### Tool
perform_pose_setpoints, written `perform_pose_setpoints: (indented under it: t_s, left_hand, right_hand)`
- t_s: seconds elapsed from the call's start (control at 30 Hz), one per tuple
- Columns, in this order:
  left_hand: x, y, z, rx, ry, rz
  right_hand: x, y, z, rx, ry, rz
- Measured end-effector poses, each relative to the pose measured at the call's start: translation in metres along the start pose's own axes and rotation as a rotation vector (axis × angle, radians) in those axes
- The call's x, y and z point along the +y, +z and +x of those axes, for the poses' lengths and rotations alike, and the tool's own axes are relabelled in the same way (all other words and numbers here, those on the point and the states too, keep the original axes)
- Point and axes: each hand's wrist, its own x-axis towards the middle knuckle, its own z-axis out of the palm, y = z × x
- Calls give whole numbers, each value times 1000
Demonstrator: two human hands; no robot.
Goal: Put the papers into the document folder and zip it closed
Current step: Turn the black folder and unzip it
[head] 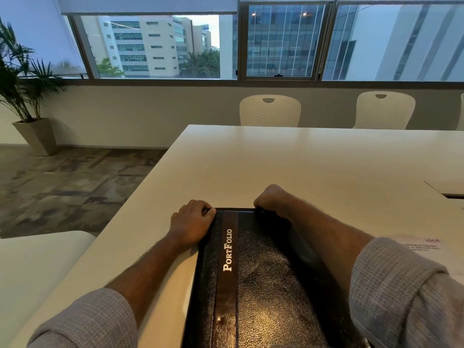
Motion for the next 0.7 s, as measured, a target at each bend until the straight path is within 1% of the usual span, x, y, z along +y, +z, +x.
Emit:
perform_pose_setpoints:
  t_s: [0.1, 0.17, 0.23, 0.27, 0.33, 0.37, 0.47, 0.57, 0.7]
  left_hand:
    - [4, -3, -1, -23, -29, 4]
    - [13, -7, -1, 25, -26, 91]
    - [34, -7, -1, 120, 103, 166]
    - [48, -5, -2, 133, 200, 147]
    - [77, 4, -8, 63, 351, 98]
    - [87, 11, -11, 12, 379, 95]
    - [88, 29, -19, -91, 371, 195]
    - [81, 34, -18, -104, 366, 266]
    - [81, 37, -17, -136, 356, 275]
  right_hand:
    - [6, -3, -1, 24, -19, 32]
    - [9, -4, -1, 34, -24, 38]
    - [10, -3, -1, 47, -34, 18]
    - [10, -1, -1, 55, -41, -5]
    - [9, 0, -1, 62, -52, -51]
    - [9, 0, -1, 64, -57, -73]
    - [15, -4, -1, 106, -57, -150]
    - [25, -10, 1, 149, -26, -175]
    - [35, -17, 5, 173, 0, -185]
